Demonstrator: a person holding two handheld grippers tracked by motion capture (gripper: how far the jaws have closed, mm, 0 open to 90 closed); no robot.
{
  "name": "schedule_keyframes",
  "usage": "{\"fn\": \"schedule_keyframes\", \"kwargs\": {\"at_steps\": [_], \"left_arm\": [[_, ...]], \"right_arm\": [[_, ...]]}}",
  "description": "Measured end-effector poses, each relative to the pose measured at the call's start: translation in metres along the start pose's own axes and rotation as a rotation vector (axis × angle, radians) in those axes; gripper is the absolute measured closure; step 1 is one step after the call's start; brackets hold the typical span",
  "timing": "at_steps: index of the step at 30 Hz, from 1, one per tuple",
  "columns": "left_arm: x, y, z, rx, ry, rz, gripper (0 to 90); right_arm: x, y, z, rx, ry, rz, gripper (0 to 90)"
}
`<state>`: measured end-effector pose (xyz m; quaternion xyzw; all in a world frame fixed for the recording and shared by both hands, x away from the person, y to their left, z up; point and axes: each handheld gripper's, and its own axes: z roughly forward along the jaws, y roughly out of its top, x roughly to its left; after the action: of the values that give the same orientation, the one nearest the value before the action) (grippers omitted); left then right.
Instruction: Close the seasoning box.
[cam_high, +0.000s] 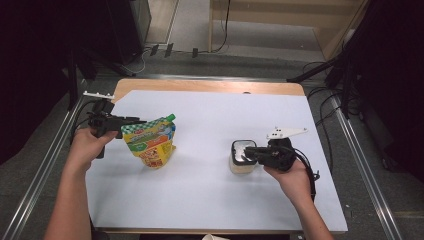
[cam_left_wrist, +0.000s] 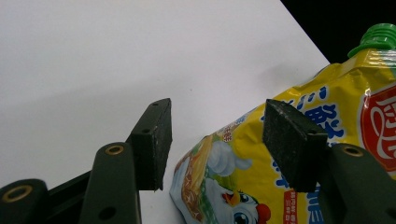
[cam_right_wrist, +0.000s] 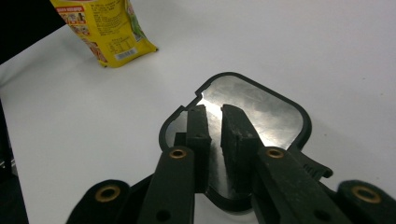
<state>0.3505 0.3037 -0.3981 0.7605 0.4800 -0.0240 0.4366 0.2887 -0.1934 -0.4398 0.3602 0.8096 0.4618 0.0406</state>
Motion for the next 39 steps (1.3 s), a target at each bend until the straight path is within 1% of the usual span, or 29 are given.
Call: {"fn": "schedule_keyframes", "kwargs": {"at_steps": [5,10,12,19,26,29,30,32,33,39], "left_arm": [[0.000,0.000,0.001,0.009,0.000,0.003,43.5],[0.000,0.000,0.001,0.009,0.001,0.000,43.4],[0.001,-0.001,0.001,0.007,0.001,-0.002,43.4],[0.001,-0.001,0.001,0.009,0.001,-0.002,43.2],[0.001,-0.001,0.001,0.009,0.002,-0.002,43.2],[0.002,-0.002,0.002,0.012,0.000,-0.002,43.3],[0.003,-0.002,0.002,0.014,0.001,-0.001,43.3],[0.003,-0.002,0.002,0.013,0.000,0.000,43.3],[0.003,-0.002,0.002,0.013,0.002,0.000,43.3],[0.003,-0.002,0.003,0.017,0.001,0.002,43.1]], "right_arm": [[-0.002,0.000,-0.003,-0.005,-0.003,0.000,78.9],[-0.007,-0.001,-0.007,-0.016,-0.023,-0.005,73.1],[-0.009,-0.002,-0.009,-0.022,-0.033,0.003,70.2],[-0.021,-0.005,-0.017,-0.045,-0.065,0.004,60.4],[-0.034,-0.010,-0.024,-0.060,-0.087,0.032,54.8],[-0.038,-0.011,-0.027,-0.069,-0.099,0.031,53.1],[-0.043,-0.013,-0.030,-0.078,-0.110,0.043,50.4],[-0.044,-0.013,-0.031,-0.081,-0.113,0.047,50.1],[-0.048,-0.015,-0.035,-0.086,-0.126,0.051,48.6],[-0.059,-0.021,-0.040,-0.105,-0.147,0.064,46.7]]}}
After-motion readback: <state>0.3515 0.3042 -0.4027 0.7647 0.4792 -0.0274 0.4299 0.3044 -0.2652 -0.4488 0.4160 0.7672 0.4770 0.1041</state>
